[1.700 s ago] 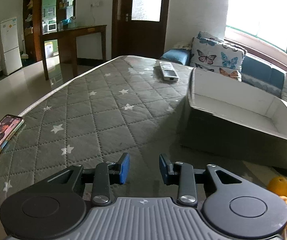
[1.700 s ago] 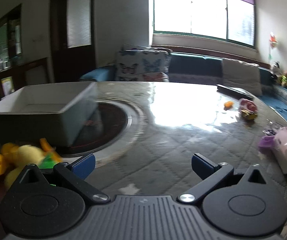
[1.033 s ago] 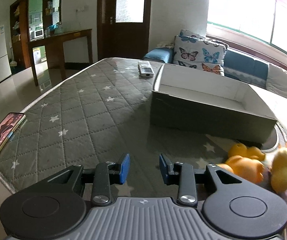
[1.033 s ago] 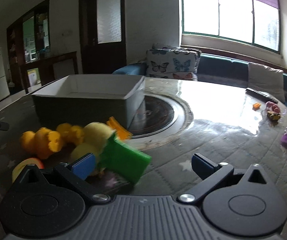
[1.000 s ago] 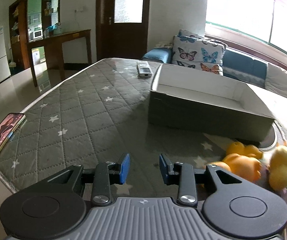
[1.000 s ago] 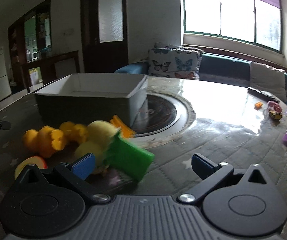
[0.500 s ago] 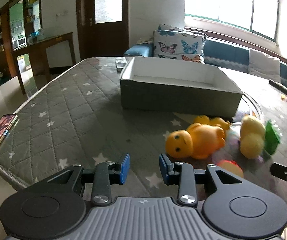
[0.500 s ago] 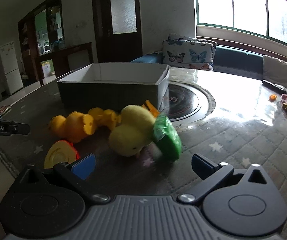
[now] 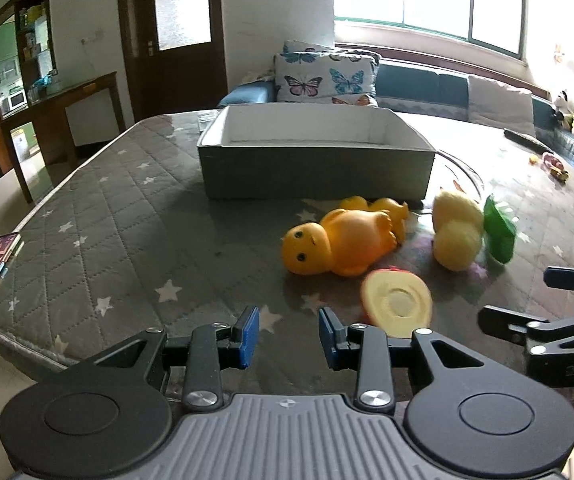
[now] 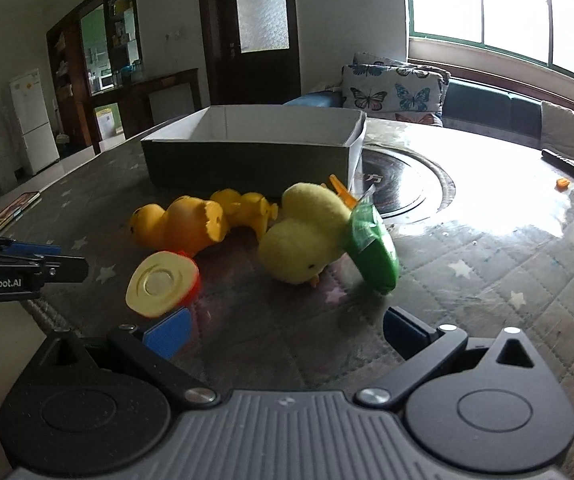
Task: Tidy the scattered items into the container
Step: 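Move both tools toward the scattered toys beside the grey box, then reach the right tool to the red-and-yellow fruit slice and grasp it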
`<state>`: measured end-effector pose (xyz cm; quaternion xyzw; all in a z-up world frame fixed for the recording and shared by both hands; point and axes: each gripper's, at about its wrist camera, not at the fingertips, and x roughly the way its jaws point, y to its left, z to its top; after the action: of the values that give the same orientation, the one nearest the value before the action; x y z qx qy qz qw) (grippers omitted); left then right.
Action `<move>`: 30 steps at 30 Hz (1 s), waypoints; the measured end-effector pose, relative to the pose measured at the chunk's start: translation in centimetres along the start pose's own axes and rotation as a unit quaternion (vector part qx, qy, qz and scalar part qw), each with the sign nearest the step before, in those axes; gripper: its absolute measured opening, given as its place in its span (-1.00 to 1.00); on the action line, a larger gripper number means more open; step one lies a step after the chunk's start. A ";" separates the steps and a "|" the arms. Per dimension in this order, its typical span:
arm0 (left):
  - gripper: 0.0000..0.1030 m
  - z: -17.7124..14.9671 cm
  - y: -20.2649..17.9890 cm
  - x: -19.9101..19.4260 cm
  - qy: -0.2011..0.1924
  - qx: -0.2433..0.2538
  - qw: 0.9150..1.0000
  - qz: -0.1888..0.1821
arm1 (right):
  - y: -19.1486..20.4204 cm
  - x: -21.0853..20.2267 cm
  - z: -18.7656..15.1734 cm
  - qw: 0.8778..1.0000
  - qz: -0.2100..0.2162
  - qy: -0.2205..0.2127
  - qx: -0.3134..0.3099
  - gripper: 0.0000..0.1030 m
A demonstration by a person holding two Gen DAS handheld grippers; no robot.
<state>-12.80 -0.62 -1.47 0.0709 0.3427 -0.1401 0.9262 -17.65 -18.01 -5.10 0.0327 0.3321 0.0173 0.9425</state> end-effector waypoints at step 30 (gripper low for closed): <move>-0.30 -1.0 -2.4 0.7 0.024 0.038 0.999 -0.005 | -2.0 1.9 -2.0 0.999 0.004 0.030 -0.020 1.00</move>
<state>-13.66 -2.86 -2.70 0.1071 0.3599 -0.1563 0.9135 -17.41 -19.83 -7.97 0.0146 0.3599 0.0291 0.9324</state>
